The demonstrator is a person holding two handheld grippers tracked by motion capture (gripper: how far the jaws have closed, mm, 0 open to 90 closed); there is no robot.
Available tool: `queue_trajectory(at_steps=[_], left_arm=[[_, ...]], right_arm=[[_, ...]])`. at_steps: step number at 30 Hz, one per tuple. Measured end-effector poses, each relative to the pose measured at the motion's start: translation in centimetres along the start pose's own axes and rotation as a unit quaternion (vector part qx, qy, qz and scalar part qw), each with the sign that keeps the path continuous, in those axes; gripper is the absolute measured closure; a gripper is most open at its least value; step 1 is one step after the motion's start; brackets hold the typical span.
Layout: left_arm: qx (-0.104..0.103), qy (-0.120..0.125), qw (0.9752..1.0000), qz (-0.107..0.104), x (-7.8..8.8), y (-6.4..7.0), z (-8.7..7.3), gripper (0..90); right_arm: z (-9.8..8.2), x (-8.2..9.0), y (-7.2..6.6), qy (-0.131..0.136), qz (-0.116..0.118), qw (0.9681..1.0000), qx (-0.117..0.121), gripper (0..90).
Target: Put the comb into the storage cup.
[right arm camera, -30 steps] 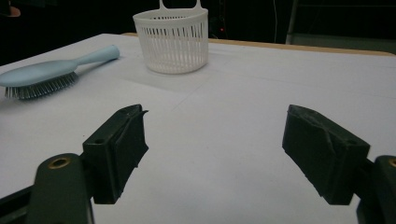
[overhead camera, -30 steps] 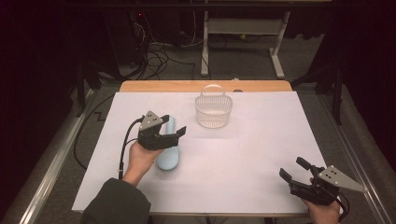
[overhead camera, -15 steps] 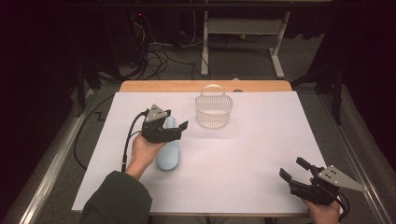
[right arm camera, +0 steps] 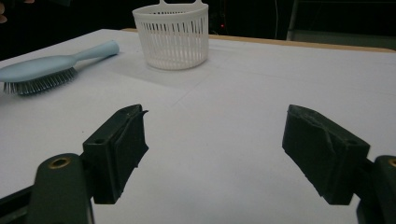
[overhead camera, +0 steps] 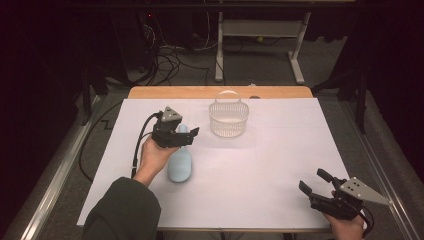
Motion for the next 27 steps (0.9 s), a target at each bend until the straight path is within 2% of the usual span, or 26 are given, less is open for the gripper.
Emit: queue_trajectory(at_steps=[2,6,7,10,11,14,17,18,21,22,23,24,26,27], left_arm=[[-0.005,-0.008,1.0000,-0.002,0.0,-0.1,0.3,31.8],[-0.010,-0.041,0.9991,-0.005,-0.2,-0.3,0.9,35.6],[-0.010,-0.051,0.9986,-0.006,-0.2,-0.3,1.1,39.3],[-0.020,-0.077,0.9968,0.003,-0.5,-0.5,1.5,39.6],[-0.021,-0.084,0.9962,0.002,-0.6,-0.5,1.7,43.4],[-0.023,-0.105,0.9942,0.001,-1.1,-0.5,2.1,43.5],[-0.030,-0.125,0.9918,0.003,-1.7,-0.5,2.3,43.5],[-0.033,-0.130,0.9910,0.002,-1.9,-0.5,2.4,46.5],[-0.035,-0.154,0.9874,0.005,-2.9,-0.7,2.4,48.1],[-0.035,-0.154,0.9874,0.005,-2.9,-0.7,2.4,48.2],[-0.032,-0.162,0.9862,0.007,-3.2,-0.8,2.4,48.7],[-0.032,-0.175,0.9840,0.007,-3.4,-0.9,2.3,48.7],[-0.037,-0.201,0.9789,0.009,-4.1,-1.2,2.1,55.0],[-0.037,-0.201,0.9789,0.009,-4.1,-1.2,2.1,55.2]], right_arm=[[0.0,0.0,0.0,0.000,0.001,1.0000,0.000,22.1],[0.0,0.0,0.0,0.000,0.001,1.0000,0.001,22.2],[0.0,0.0,0.0,0.000,0.002,1.0000,0.001,22.2],[0.0,0.0,0.0,0.001,0.002,1.0000,0.001,22.2],[0.0,0.0,0.0,0.001,0.003,1.0000,0.002,22.2],[0.0,0.0,0.0,0.001,0.003,1.0000,0.002,22.2],[0.0,0.0,0.0,0.001,0.004,1.0000,0.002,22.2],[0.0,0.0,0.0,0.001,0.004,1.0000,0.003,22.2],[0.0,-0.1,-0.1,-0.001,0.007,1.0000,-0.003,22.2],[0.0,-0.2,-0.1,-0.002,0.008,1.0000,-0.001,22.2],[0.0,-0.2,-0.2,-0.004,0.009,1.0000,0.003,22.2],[0.0,-0.2,-0.2,-0.004,0.009,1.0000,0.003,22.2],[0.0,-0.2,-0.2,-0.004,0.008,1.0000,0.004,22.2],[0.0,-0.2,-0.1,-0.003,0.007,1.0000,0.003,22.2]])
Point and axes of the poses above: each handheld gripper's, and its own axes: x roughly backward along the jaws, z roughly out of its top, y roughly to its right, the point moved 5 cm from there along -x, roughly forward along the jaws, and after that the axes turned 1 degree about z, right-handed, at the moved point
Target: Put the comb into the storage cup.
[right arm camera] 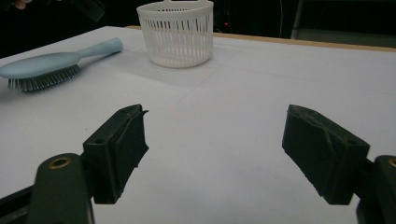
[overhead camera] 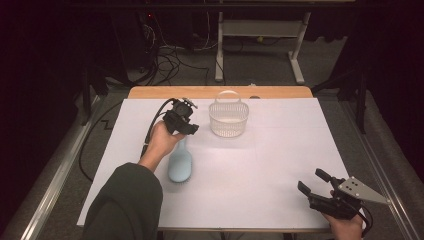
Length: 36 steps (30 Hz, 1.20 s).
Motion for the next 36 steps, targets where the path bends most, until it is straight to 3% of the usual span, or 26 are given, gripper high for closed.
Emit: queue_trajectory(at_steps=[2,5,8,16,25,36], left_arm=[[0.003,-0.024,0.9997,0.002,-0.6,-0.1,0.1,58.0],[0.001,-0.032,0.9995,0.005,-1.0,-0.3,0.1,62.0],[0.002,-0.051,0.9985,0.021,-1.8,-0.6,0.0,65.9],[0.015,-0.096,0.9951,0.018,-3.4,-1.3,-0.6,79.3],[0.021,-0.112,0.9934,0.013,-4.5,-1.4,-0.7,84.9],[0.028,-0.119,0.9924,0.012,-5.0,-1.8,-1.0,85.0]], right_arm=[[0.0,0.0,0.0,0.001,0.000,1.0000,0.000,22.2],[0.0,0.0,0.0,0.000,0.001,1.0000,0.000,22.3],[0.0,-0.1,0.0,0.000,0.001,1.0000,-0.002,22.3],[0.0,-0.1,0.0,-0.002,0.002,1.0000,-0.004,22.3],[-0.1,-0.2,0.1,-0.003,0.002,1.0000,-0.004,22.3],[-0.1,-0.2,0.0,-0.003,0.003,1.0000,-0.005,22.3]])
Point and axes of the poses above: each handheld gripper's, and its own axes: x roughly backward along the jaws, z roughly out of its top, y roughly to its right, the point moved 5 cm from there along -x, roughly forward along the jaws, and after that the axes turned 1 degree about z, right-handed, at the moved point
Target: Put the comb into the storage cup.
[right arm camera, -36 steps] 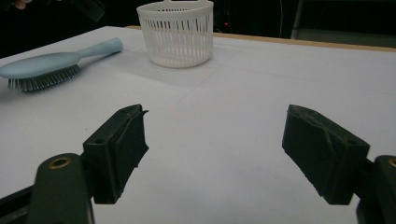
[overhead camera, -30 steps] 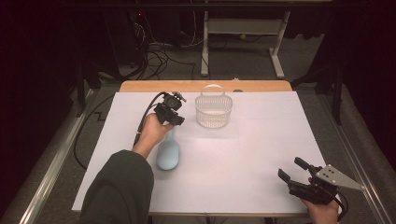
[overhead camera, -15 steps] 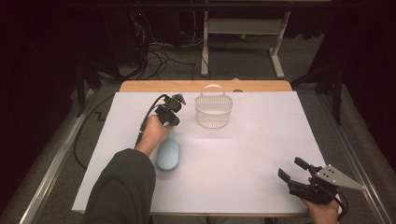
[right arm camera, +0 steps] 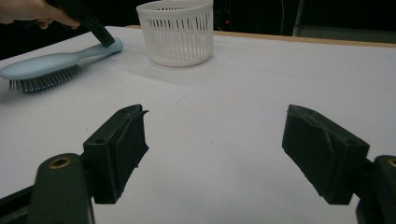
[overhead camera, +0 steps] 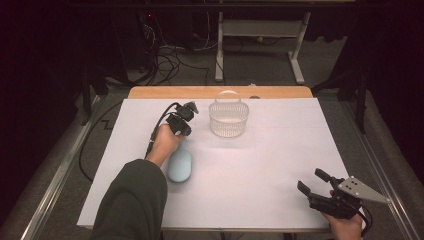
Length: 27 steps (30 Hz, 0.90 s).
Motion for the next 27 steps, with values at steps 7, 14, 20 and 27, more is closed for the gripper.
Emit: queue_trajectory(at_steps=[7,14,20,27], left_arm=[[-0.001,-0.003,1.0000,0.002,-0.2,-0.2,-0.1,85.0],[0.008,-0.010,0.9999,0.004,-0.5,-0.8,-0.4,85.0],[0.017,-0.016,0.9997,0.003,-0.9,-1.4,-0.9,85.0],[0.027,-0.021,0.9994,0.002,-1.1,-2.1,-1.9,85.1]], right_arm=[[0.0,0.0,-0.1,-0.001,0.002,1.0000,0.002,22.3],[0.0,0.0,0.0,-0.001,0.002,1.0000,0.004,22.4],[0.0,0.0,0.0,-0.002,0.002,1.0000,0.004,22.4],[-0.1,0.0,-0.1,-0.003,0.001,1.0000,0.007,22.5]])
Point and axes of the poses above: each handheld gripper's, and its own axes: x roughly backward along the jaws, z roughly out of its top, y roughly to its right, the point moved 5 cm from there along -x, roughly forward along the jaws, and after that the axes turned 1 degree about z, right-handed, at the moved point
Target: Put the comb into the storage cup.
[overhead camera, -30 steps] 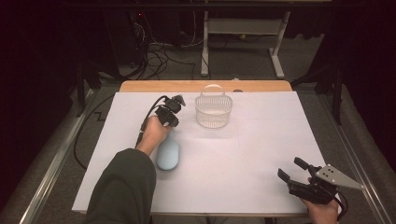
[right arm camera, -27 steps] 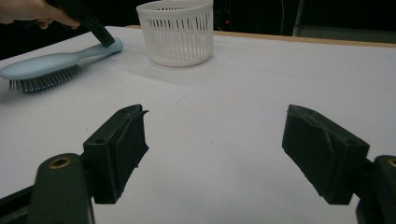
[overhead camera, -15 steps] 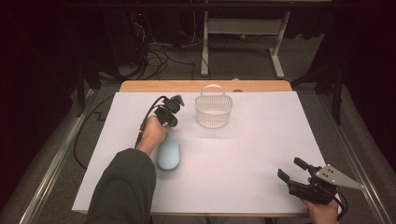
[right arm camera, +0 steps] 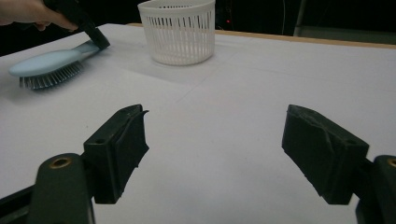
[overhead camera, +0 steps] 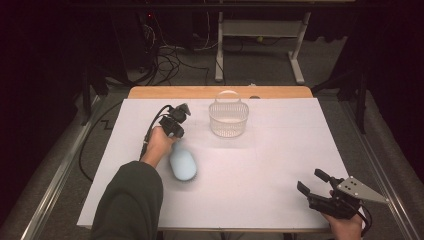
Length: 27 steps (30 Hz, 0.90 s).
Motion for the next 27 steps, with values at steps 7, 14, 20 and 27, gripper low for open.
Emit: queue_trajectory(at_steps=[7,14,20,27], left_arm=[[0.012,0.007,0.9999,-0.007,-0.3,-0.6,-1.2,85.2],[0.012,0.007,0.9999,-0.006,-0.1,-1.0,-1.8,85.3],[0.010,0.005,0.9999,-0.003,0.0,-1.1,-2.4,85.3],[0.007,0.008,0.9999,0.000,0.4,-1.4,-3.3,85.3]], right_arm=[[0.0,0.0,-0.1,-0.001,0.001,1.0000,0.001,22.6],[0.0,0.0,-0.1,-0.001,0.001,1.0000,0.001,22.6],[0.0,-0.1,-0.1,-0.003,-0.001,1.0000,0.000,22.5],[0.0,-0.1,-0.1,-0.004,-0.002,1.0000,0.000,22.6]])
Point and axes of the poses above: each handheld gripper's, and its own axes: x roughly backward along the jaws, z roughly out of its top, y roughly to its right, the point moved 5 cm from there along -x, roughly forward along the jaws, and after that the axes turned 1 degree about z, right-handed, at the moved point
